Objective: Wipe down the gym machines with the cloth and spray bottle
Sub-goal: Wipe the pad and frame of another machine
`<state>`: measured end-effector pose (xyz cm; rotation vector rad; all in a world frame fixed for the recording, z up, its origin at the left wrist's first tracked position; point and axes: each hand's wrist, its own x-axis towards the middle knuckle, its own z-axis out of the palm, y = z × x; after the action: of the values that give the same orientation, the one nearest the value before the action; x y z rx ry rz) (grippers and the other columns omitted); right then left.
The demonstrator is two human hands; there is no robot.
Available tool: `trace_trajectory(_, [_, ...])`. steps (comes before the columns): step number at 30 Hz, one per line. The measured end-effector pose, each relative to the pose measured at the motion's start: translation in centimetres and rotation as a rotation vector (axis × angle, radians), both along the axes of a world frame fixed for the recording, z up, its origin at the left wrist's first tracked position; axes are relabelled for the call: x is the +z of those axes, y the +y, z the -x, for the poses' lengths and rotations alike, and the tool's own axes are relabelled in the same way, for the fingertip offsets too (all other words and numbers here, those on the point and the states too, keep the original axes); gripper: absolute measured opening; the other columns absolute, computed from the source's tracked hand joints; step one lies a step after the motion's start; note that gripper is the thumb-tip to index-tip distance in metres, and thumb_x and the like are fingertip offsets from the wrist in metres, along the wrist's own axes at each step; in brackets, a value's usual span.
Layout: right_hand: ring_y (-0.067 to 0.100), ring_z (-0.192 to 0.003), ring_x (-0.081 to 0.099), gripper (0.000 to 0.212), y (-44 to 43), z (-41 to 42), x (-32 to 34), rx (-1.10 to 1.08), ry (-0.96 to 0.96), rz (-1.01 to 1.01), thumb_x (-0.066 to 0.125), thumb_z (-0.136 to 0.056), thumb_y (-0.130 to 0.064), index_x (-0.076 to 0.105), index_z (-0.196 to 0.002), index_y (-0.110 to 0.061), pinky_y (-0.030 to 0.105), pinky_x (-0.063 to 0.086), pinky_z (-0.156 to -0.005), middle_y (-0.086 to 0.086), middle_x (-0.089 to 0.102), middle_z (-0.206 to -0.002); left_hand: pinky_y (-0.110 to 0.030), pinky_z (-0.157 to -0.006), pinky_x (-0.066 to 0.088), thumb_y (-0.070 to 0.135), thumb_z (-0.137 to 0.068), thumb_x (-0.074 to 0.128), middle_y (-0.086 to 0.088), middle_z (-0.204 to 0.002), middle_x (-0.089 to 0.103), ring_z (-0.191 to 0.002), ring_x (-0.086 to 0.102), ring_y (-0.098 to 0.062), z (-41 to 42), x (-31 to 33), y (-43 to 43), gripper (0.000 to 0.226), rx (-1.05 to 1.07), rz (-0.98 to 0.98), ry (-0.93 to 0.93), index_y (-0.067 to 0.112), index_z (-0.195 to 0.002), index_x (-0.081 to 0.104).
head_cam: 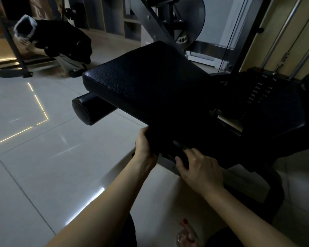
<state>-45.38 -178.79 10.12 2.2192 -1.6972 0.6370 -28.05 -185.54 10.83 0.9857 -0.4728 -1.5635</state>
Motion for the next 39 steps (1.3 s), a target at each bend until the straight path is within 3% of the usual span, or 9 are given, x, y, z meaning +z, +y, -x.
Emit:
trace_trajectory(2, [0.019, -0.059, 0.059, 0.047, 0.0, -0.2, 0.0, -0.011, 0.004, -0.008, 0.036, -0.097, -0.053, 0.068, -0.094, -0.018, 0.025, 0.030, -0.052, 0.002, 0.062, -0.080, -0.038, -0.083, 0.057, 0.055, -0.090, 0.062, -0.002, -0.092, 0.075, -0.086, 0.072, -0.021, 1.4, 0.3, -0.4, 0.042, 0.116, -0.056, 0.139, 0.015, -0.097, 0.071])
trace_trajectory(6, [0.014, -0.057, 0.055, 0.046, -0.1, -0.2, -0.1, -0.019, 0.024, -0.016, 0.035, -0.098, -0.052, 0.067, -0.093, -0.020, 0.023, 0.025, -0.051, 0.001, 0.062, -0.079, -0.044, -0.089, 0.058, 0.068, -0.088, 0.058, -0.006, -0.101, 0.076, -0.097, 0.073, -0.026, 2.8, 0.1, -0.7, 0.053, 0.226, -0.083, -0.068, 0.021, -0.108, 0.069])
trace_trajectory(10, [0.013, -0.059, 0.054, 0.047, 0.4, -0.3, 0.1, -0.039, 0.037, -0.045, 0.030, -0.099, -0.054, 0.065, -0.094, -0.022, 0.021, 0.024, -0.050, -0.001, 0.061, -0.082, -0.036, -0.075, 0.047, 0.054, -0.104, 0.036, -0.009, -0.102, 0.064, -0.096, 0.063, -0.026, 3.6, 1.2, 1.0, 0.046, 0.313, -0.100, -0.386, 0.014, -0.112, 0.058])
trace_trajectory(17, [0.011, -0.059, 0.054, 0.045, 0.3, -0.2, 0.0, -0.031, 0.025, -0.028, 0.032, -0.099, -0.054, 0.064, -0.096, -0.022, 0.021, 0.026, -0.052, -0.002, 0.061, -0.081, -0.021, -0.052, 0.048, 0.050, -0.103, 0.045, -0.003, -0.074, 0.063, -0.063, 0.063, -0.011, 3.3, -0.6, 4.0, 0.052, 0.171, 0.072, -0.424, 0.001, -0.103, 0.061])
trace_trajectory(23, [0.014, -0.060, 0.056, 0.049, 0.1, -0.2, -0.1, -0.026, 0.020, -0.031, 0.030, -0.098, -0.054, 0.066, -0.097, -0.021, 0.024, 0.031, -0.051, 0.000, 0.061, -0.080, -0.047, -0.100, 0.053, 0.059, -0.104, 0.032, -0.008, -0.111, 0.069, -0.107, 0.067, -0.027, 2.5, 0.8, 1.2, 0.055, 0.155, -0.082, -0.231, 0.015, -0.127, 0.058])
trace_trajectory(26, [0.014, -0.059, 0.057, 0.048, 0.2, -0.3, 0.0, -0.023, 0.026, -0.022, 0.032, -0.098, -0.053, 0.066, -0.097, -0.021, 0.023, 0.029, -0.051, 0.000, 0.062, -0.080, -0.029, -0.084, 0.052, 0.049, -0.108, 0.028, -0.002, -0.109, 0.063, -0.097, 0.061, -0.014, 3.7, 1.3, 3.3, 0.048, 0.186, -0.039, -0.308, 0.016, -0.134, 0.051])
trace_trajectory(29, [0.013, -0.062, 0.058, 0.048, 0.3, -0.2, -0.1, -0.024, 0.026, -0.021, 0.030, -0.098, -0.054, 0.066, -0.100, -0.021, 0.022, 0.030, -0.052, -0.001, 0.063, -0.083, -0.017, -0.065, 0.049, 0.044, -0.108, 0.034, 0.001, -0.097, 0.061, -0.084, 0.061, -0.005, 3.4, 0.5, 5.4, 0.037, 0.162, 0.089, -0.414, 0.013, -0.116, 0.053])
trace_trajectory(35, [0.016, -0.061, 0.058, 0.047, 0.0, -0.2, 0.0, -0.023, 0.034, -0.024, 0.034, -0.098, -0.053, 0.066, -0.096, -0.020, 0.025, 0.029, -0.053, 0.000, 0.061, -0.081, -0.039, -0.084, 0.056, 0.047, -0.107, 0.033, -0.009, -0.101, 0.068, -0.093, 0.067, -0.021, 1.6, 1.5, 0.9, 0.039, 0.144, -0.078, -0.297, 0.019, -0.106, 0.060])
trace_trajectory(39, [0.016, -0.062, 0.057, 0.047, 0.0, -0.1, -0.3, -0.020, 0.015, -0.028, 0.033, -0.097, -0.055, 0.065, -0.096, -0.020, 0.026, 0.032, -0.051, 0.000, 0.061, -0.081, -0.044, -0.092, 0.053, 0.054, -0.105, 0.033, -0.010, -0.111, 0.069, -0.100, 0.067, -0.024, 2.2, 1.3, -0.6, 0.050, 0.184, -0.093, -0.280, 0.016, -0.125, 0.058])
